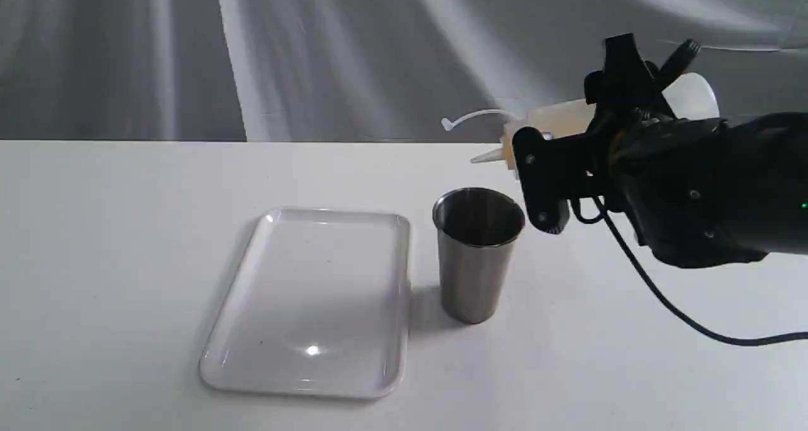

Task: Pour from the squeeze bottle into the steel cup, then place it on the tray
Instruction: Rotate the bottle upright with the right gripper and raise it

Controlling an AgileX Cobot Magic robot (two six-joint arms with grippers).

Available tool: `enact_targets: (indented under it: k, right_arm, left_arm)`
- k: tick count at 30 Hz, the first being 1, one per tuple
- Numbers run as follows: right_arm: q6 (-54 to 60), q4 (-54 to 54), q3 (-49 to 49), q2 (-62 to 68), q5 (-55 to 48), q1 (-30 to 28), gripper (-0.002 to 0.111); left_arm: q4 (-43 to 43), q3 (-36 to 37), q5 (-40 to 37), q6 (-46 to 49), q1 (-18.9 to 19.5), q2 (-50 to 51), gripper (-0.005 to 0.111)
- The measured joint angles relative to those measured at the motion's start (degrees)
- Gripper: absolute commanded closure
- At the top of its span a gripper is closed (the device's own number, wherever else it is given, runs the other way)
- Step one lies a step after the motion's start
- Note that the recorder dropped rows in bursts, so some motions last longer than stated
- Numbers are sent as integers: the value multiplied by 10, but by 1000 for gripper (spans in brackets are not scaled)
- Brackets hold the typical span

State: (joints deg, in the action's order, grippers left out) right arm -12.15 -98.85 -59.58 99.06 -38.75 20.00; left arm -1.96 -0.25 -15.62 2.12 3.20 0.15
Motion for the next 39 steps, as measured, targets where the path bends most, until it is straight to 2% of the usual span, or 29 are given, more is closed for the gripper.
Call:
enact_targets:
  k: [12, 23, 29, 39]
  right_arm:
    - [-168, 17, 0, 0, 0, 0, 108]
    - [-380, 63, 0, 0, 18, 0, 108]
    - [-492, 85, 0, -10, 80, 0, 108]
    - [-538, 90, 0, -110, 191, 0, 108]
  left_arm:
    - [0, 0, 0, 0, 0, 0, 98]
    - [0, 0, 0, 0, 0, 0, 98]
    - [0, 0, 0, 0, 0, 0, 98]
    - [0, 0, 0, 0, 0, 0, 98]
